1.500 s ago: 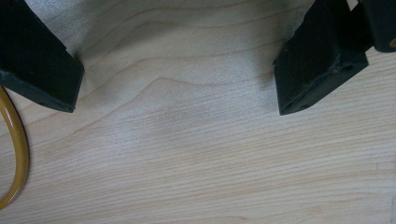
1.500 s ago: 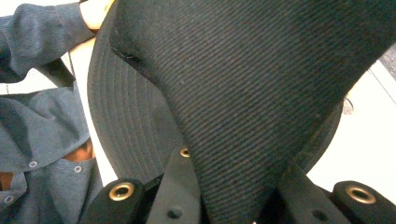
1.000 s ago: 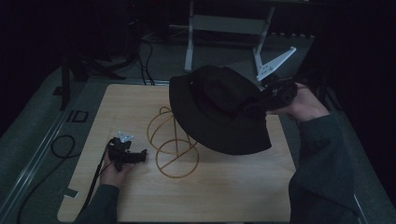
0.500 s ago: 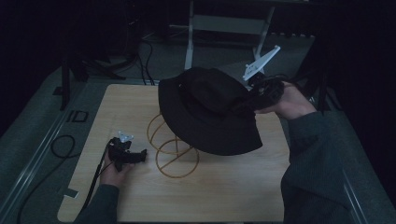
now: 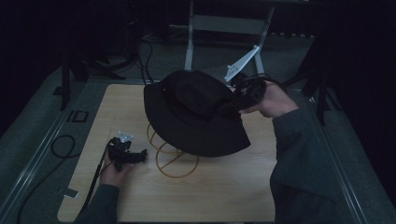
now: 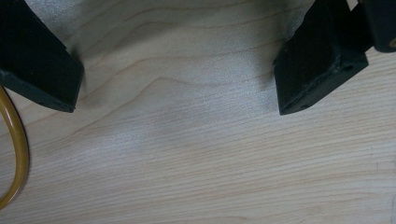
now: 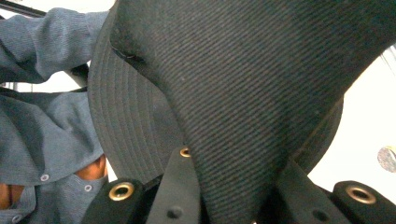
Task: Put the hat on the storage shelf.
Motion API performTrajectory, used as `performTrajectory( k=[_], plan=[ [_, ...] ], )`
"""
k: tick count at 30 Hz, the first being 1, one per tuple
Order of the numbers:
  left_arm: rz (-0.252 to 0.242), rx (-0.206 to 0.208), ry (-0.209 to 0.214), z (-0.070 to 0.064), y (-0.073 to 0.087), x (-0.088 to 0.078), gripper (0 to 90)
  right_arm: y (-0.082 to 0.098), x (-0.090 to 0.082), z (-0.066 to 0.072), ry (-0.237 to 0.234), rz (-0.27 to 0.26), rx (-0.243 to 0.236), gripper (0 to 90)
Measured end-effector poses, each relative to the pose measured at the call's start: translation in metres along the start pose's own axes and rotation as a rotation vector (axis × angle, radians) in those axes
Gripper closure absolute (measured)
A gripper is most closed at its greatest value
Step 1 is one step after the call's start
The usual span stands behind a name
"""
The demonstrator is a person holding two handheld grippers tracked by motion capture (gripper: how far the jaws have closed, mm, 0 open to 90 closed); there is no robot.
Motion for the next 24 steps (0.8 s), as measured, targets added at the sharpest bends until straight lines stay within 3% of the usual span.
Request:
performTrajectory(
  k=[18,24],
  plan=[
    [0.002,0.007,0.006,-0.002,-0.001,0.001,1.5,-0.019,0.040,0.009,-0.052,0.079,-0.020,83.4],
    [0.000,0.004,0.008,-0.002,-0.001,0.001,1.5,-0.021,0.052,0.014,-0.053,0.107,-0.028,77.6]
  ],
)
Point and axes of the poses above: each handheld gripper's, and its own axes: x roughly forward along the jaws, y roughly out of its underside, z roughly to its left, the point moved 6 cm from there along x, roughly forward along the jaws, and after that the axes turned 6 degrees about y, right-handed, at the moved point
